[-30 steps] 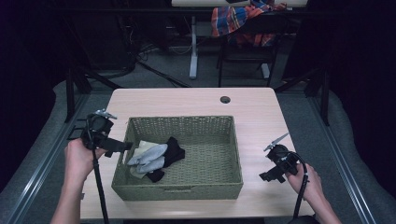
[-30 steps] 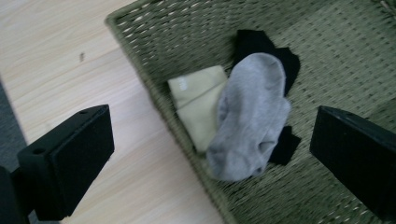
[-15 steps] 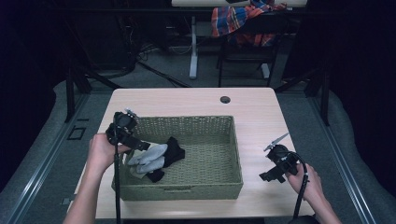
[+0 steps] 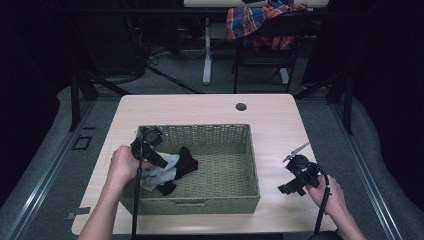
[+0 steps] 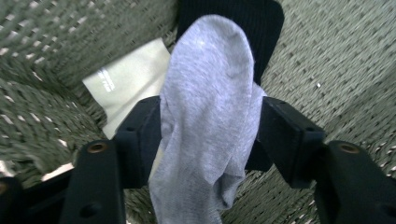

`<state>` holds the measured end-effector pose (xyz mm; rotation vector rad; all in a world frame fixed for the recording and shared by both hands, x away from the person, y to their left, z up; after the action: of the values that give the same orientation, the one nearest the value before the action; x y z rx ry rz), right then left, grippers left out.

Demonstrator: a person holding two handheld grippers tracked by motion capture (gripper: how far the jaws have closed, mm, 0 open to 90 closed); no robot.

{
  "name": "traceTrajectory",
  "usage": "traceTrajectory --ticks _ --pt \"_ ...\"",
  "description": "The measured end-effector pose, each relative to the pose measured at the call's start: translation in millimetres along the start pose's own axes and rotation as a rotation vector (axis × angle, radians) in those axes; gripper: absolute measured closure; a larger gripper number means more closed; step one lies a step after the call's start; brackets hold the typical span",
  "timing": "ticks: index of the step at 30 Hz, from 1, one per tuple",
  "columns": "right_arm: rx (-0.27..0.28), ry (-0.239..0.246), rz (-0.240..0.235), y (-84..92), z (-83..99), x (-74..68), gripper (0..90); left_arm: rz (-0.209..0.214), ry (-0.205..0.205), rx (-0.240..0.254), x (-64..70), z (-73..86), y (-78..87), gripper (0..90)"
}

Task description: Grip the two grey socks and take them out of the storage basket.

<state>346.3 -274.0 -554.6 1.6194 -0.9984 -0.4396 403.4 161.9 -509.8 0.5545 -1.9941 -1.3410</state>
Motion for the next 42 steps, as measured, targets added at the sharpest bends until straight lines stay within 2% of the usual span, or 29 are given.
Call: traceTrajectory --ticks 1,2,3,5,10,12,13,14,15,18,23,24,27,30,32,33,35,36,37,38,40,42 --pt "0.004 0.002 0.001 0.0 0.0 -0.1 15.6 0.002 -0.001 -0.008 -0.1 0.4 -1.1 48.0" --pt "0.003 0.004 0.005 0.4 0.0 0.2 15.6 -0.005 0.002 -0.003 -0.8 0.4 -2.1 49.8" --pt "0.005 0.003 0.008 0.4 0.0 0.1 15.6 -0.014 0.013 -0.022 -2.4 0.9 -4.2 53.3" --pt "0.001 0.001 0.001 0.5 0.1 -0.1 15.6 -0.019 0.025 -0.026 -3.9 1.4 -6.0 53.4" --pt "0.005 0.003 0.003 0.2 0.0 0.1 15.6 -0.029 0.047 -0.053 -9.5 3.8 -12.0 60.7" --pt "0.001 0.002 0.002 0.4 0.1 0.1 15.6 -0.029 0.042 -0.064 -9.3 4.2 -13.2 63.8" --pt "-0.004 -0.001 0.002 0.7 0.1 0.0 15.6 -0.028 0.037 -0.065 -8.9 4.3 -14.0 69.7" --pt "-0.004 -0.001 0.002 0.7 0.1 0.0 15.6 -0.022 0.034 -0.074 -8.6 4.6 -15.0 69.7" --pt "-0.004 0.000 0.004 0.7 0.1 0.0 15.6 -0.022 0.031 -0.080 -8.1 4.8 -16.1 76.5" --pt "-0.004 0.002 0.003 0.2 -0.1 0.0 15.6 -0.022 0.013 -0.083 -5.5 4.7 -17.0 84.3" --pt "0.003 -0.006 0.010 1.1 0.0 -0.4 15.6 -0.035 -0.001 -0.063 -3.5 5.8 -12.5 85.4" --pt "0.021 -0.029 0.009 0.4 -0.3 -2.1 15.6 -0.033 -0.008 -0.053 -2.2 6.4 -8.3 85.5" --pt "0.014 -0.017 0.005 1.1 0.0 -1.3 15.6 -0.029 -0.008 -0.040 -0.9 7.1 -2.6 85.5" --pt "0.020 -0.028 0.000 0.7 -0.2 -1.8 15.6 -0.035 -0.014 -0.006 1.4 7.8 7.2 85.5" --pt "0.008 -0.011 -0.001 1.2 0.0 -0.6 15.6 -0.039 -0.020 0.015 3.4 8.4 14.1 85.5" --pt "0.022 -0.032 0.001 0.3 -0.3 -2.2 15.6 -0.039 -0.027 0.017 4.4 8.8 17.6 85.4" --pt "0.016 -0.021 0.004 0.9 -0.4 -1.4 15.6 -0.044 -0.033 0.034 6.8 9.2 23.7 85.5" --pt "0.023 -0.033 0.004 0.3 -0.5 -1.9 15.6 -0.044 -0.035 0.036 7.6 9.4 25.6 85.4" --pt "0.022 -0.031 0.000 0.3 -0.5 -1.6 15.6 -0.049 -0.040 0.046 8.5 9.3 28.2 85.4" --pt "0.006 -0.008 0.002 1.4 -0.2 -0.1 15.6 -0.049 -0.043 0.048 9.0 9.5 29.9 85.4" --pt "0.006 -0.008 0.002 1.6 -0.2 -0.1 15.6 -0.047 -0.044 0.055 9.9 9.9 32.9 85.3" --pt "0.021 -0.029 0.003 0.9 -0.5 -1.8 15.6 -0.047 -0.046 0.062 10.6 10.5 35.1 85.3"
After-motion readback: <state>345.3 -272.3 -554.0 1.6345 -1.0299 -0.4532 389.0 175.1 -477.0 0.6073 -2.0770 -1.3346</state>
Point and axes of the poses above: each handheld gripper's, and its own axes: y roughly backward along the jaws, z roughly out of its underside, x roughly to its right, the point moved 5 cm from there along -y, roughly forward along the jaws, and after that the axes turned 15 degrees about z, right-handed, at the moved point
